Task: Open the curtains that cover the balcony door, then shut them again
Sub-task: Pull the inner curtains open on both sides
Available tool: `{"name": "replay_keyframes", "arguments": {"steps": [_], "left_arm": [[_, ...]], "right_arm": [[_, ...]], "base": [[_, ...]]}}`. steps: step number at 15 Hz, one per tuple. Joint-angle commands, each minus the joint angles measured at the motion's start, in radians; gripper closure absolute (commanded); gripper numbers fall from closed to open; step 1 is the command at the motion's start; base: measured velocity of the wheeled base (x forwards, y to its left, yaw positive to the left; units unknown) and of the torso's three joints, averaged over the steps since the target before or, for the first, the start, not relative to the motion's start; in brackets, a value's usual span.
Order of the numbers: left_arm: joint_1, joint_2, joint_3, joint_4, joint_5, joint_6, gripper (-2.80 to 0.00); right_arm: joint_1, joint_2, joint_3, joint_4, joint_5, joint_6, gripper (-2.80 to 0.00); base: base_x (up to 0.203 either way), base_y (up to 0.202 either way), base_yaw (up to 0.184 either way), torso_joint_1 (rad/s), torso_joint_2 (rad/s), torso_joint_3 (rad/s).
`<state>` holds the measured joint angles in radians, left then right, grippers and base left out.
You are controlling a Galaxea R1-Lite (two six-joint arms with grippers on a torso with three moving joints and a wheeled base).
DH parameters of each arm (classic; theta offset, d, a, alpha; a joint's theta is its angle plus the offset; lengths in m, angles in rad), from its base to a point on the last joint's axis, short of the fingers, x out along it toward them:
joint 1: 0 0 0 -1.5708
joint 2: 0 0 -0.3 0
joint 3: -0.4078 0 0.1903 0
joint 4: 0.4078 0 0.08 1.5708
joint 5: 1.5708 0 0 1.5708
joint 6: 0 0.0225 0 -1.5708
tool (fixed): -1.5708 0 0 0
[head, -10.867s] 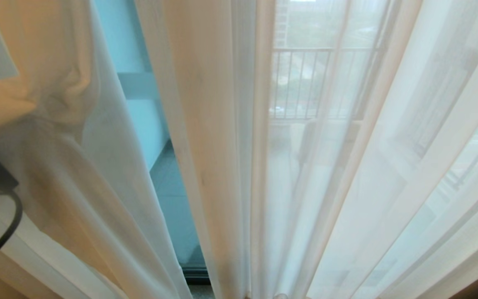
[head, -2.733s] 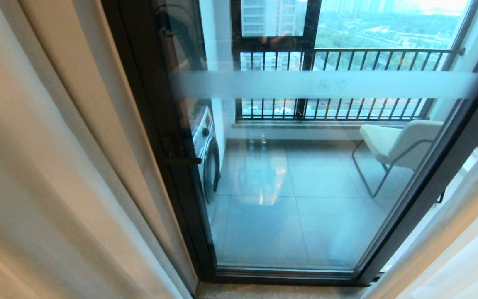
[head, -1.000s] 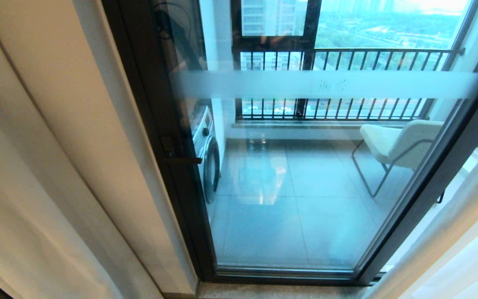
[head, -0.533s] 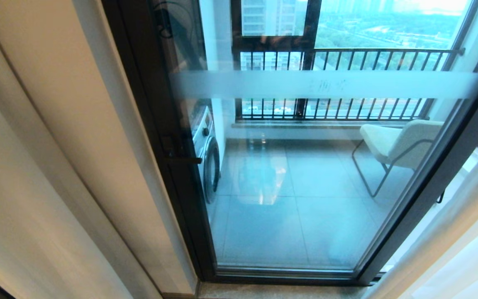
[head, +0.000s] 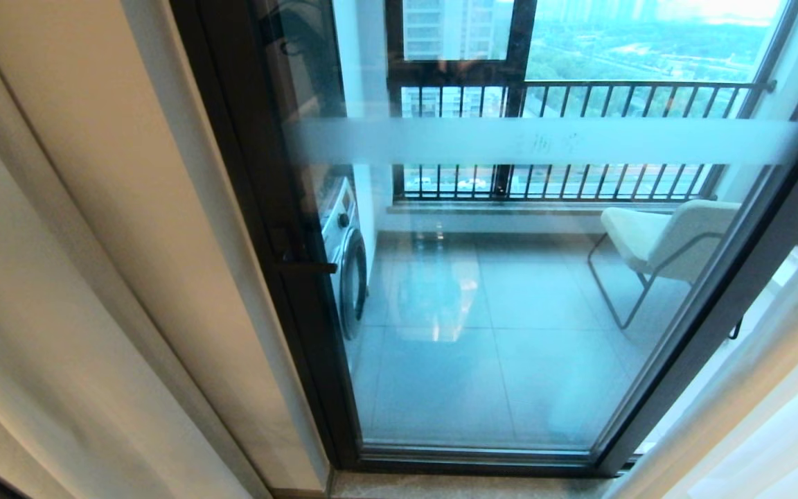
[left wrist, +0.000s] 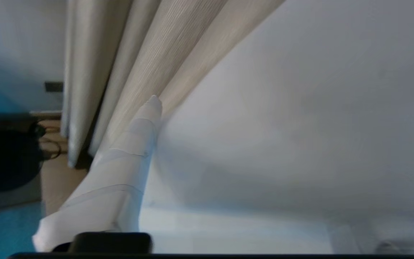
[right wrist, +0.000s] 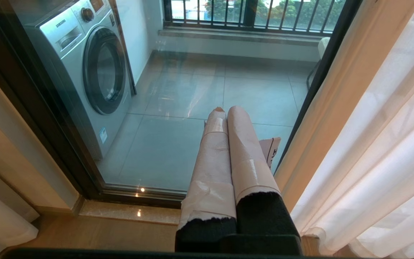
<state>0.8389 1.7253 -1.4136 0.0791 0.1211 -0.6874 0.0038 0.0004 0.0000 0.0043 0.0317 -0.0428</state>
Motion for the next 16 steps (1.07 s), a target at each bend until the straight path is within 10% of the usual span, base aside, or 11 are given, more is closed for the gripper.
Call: {"name": "replay_keyframes", "arguments": {"steps": [1, 11, 12, 16], "left_arm": [[-0.001, -0.151, 0.129, 0.001, 0.002, -0.002, -2.80], [-0.039, -0.632, 0.707, 0.001, 0.002, 0.093, -2.80], [-0.059, -0.644, 0.715, 0.001, 0.002, 0.095, 0.00], [-0.101, -0.666, 0.719, 0.001, 0.003, 0.097, 0.00]], "right_arm": [[0.001, 0.000, 0.000, 0.000, 0.001, 0.000, 0.00], [0.001, 0.000, 0.000, 0.000, 0.001, 0.000, 0.00], [0.001, 0.000, 0.000, 0.000, 0.001, 0.000, 0.00], [0.001, 0.000, 0.000, 0.000, 0.001, 0.000, 0.00]], "base": [[0.000, 0.000, 0.000, 0.000, 0.00, 0.000], [0.000, 0.000, 0.000, 0.000, 0.00, 0.000], [0.000, 0.000, 0.000, 0.000, 0.00, 0.000], [0.000, 0.000, 0.000, 0.000, 0.00, 0.000]]}}
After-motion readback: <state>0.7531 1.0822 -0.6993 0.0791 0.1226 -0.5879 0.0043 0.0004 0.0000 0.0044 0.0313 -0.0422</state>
